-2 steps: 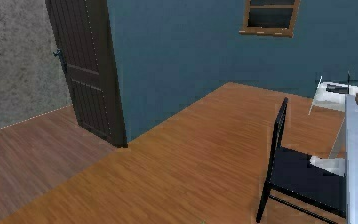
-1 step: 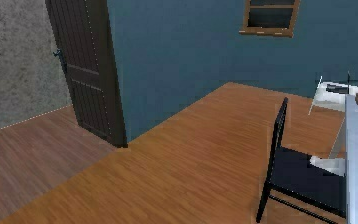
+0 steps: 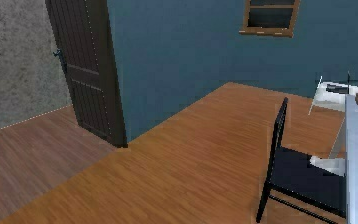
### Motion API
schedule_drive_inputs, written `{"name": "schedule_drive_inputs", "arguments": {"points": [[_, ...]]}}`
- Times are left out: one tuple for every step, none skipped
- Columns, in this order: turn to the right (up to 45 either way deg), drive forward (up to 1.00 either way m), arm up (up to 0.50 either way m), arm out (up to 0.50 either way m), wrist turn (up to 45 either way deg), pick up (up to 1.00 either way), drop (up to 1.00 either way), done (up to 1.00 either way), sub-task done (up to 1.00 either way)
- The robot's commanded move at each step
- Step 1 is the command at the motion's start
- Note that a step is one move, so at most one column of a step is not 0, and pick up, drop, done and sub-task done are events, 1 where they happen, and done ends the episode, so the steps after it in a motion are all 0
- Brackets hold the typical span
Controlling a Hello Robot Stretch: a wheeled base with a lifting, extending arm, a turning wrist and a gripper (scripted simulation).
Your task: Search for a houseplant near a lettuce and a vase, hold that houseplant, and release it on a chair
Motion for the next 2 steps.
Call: {"name": "schedule_drive_inputs", "arguments": {"points": [[0.0, 0.00, 0.00, 0.00, 45.0, 0.00, 0.00, 0.00, 0.00], [0.0, 0.00, 0.00, 0.00, 39.0, 0.00, 0.00, 0.00, 0.00]]}}
